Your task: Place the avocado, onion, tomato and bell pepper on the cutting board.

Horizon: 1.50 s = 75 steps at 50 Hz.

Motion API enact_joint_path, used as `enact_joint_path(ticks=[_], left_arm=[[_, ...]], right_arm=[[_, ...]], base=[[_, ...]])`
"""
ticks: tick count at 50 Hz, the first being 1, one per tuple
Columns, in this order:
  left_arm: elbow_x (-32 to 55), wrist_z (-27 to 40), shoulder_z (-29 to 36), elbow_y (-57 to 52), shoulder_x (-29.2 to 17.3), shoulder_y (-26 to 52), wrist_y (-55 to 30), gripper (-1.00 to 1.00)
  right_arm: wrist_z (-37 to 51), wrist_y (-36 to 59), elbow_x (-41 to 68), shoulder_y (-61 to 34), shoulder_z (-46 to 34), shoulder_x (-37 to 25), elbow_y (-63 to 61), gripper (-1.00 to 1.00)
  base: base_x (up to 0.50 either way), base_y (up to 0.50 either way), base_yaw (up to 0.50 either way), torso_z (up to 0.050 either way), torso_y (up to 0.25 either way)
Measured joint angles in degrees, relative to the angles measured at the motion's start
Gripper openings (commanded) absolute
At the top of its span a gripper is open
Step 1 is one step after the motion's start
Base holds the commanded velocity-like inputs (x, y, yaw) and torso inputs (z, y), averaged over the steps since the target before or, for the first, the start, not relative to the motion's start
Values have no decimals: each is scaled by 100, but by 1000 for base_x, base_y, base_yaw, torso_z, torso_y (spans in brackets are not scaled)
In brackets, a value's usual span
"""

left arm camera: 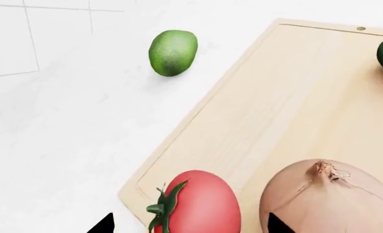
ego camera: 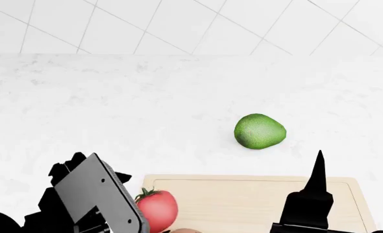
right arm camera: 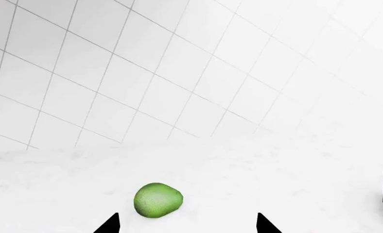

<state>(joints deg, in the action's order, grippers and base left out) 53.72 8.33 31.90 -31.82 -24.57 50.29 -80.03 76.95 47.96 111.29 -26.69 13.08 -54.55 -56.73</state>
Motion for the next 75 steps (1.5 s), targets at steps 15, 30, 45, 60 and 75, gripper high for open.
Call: enact_joint_path(ticks=[15, 30, 45, 60, 75], left_arm=[[2426, 1589, -1363, 39, 168, 1185, -422, 100], [4521, 3775, -2785, -154, -463, 1936, 152, 100], [4902, 4338, -3647, -768, -779, 1160, 532, 100], [5166, 4611, -3931, -1064, -960, 716, 785, 100], [5614, 4941, -3998, -1222, -1236, 533, 1051, 100]], right_arm=[[50, 20, 28, -223, -168, 7, 50, 100], [-300, 719, 317, -2468, -1747, 323, 1079, 100], [-2307, 2147, -1185, -4606, -3393, 1321, 3302, 100], [-4101, 2413, -2937, -5316, -4600, 1952, 4793, 100], [-5125, 1995, -4142, -5340, -5446, 2356, 5912, 100]], base=[[0, 0, 0, 0, 0], [0, 0, 0, 0, 0], [0, 0, 0, 0, 0], [0, 0, 0, 0, 0], [0, 0, 0, 0, 0]])
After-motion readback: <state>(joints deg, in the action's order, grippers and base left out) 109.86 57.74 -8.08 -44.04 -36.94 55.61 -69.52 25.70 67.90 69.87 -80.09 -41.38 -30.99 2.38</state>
